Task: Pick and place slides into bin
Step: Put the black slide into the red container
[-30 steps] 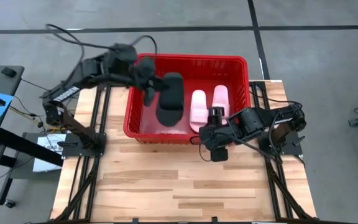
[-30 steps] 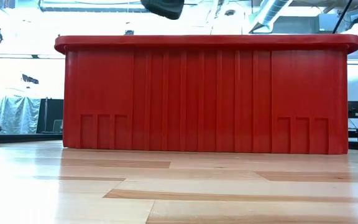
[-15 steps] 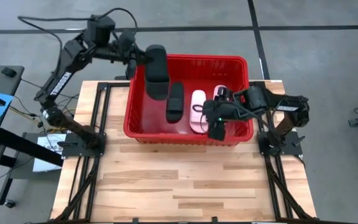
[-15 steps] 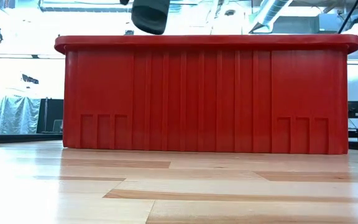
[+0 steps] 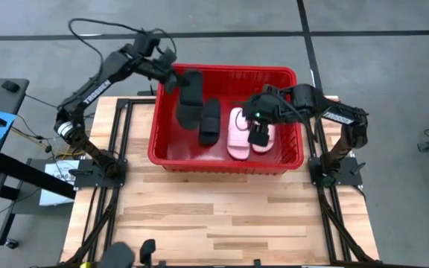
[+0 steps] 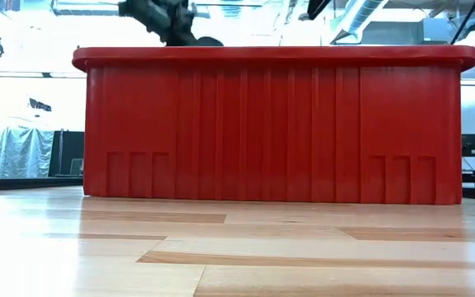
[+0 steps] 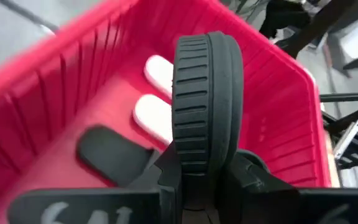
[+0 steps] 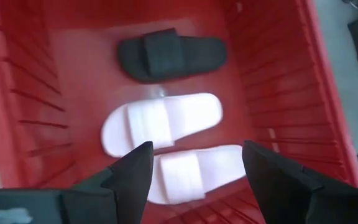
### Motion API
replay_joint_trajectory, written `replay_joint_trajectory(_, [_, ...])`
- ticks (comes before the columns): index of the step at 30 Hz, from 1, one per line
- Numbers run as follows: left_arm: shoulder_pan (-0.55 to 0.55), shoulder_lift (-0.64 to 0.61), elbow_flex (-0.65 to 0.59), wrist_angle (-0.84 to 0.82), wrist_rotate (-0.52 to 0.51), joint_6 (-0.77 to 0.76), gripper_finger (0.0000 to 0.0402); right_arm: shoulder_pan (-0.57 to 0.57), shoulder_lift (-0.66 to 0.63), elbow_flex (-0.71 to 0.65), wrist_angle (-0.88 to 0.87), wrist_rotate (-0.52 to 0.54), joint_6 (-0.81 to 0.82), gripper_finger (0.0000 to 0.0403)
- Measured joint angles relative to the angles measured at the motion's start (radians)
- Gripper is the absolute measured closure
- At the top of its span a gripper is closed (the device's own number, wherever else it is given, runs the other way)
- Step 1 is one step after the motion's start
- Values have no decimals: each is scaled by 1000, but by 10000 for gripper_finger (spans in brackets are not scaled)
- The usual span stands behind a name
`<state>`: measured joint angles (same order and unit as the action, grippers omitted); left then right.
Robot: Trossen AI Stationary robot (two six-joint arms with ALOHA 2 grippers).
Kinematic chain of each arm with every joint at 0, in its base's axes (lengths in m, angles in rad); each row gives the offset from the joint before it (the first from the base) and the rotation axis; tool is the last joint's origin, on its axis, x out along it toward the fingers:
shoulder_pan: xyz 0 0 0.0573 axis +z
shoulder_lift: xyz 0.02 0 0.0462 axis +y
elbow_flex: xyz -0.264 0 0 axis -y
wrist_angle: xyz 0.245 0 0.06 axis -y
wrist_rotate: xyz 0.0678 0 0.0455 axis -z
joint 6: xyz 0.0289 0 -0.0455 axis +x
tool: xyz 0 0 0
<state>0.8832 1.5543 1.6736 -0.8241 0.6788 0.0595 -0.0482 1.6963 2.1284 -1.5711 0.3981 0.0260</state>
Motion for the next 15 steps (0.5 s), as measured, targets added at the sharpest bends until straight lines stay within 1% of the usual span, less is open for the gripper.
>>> replay_joint_trajectory(3, [19, 0, -103, 75, 56, -40, 361, -38, -2, 0, 0, 0, -28, 163])
replay_joint_trajectory(7, [21, 0, -215, 176, 64, -92, 361, -76, -2, 0, 0, -2, -55, 163])
replay_joint_trajectory(9, [21, -1, -257, 195, 76, -95, 361, -86, -2, 0, 0, -3, -62, 163])
replay_joint_trajectory(15, [22, -7, -366, 229, 68, -63, 361, -99, -2, 0, 0, -4, -79, 163])
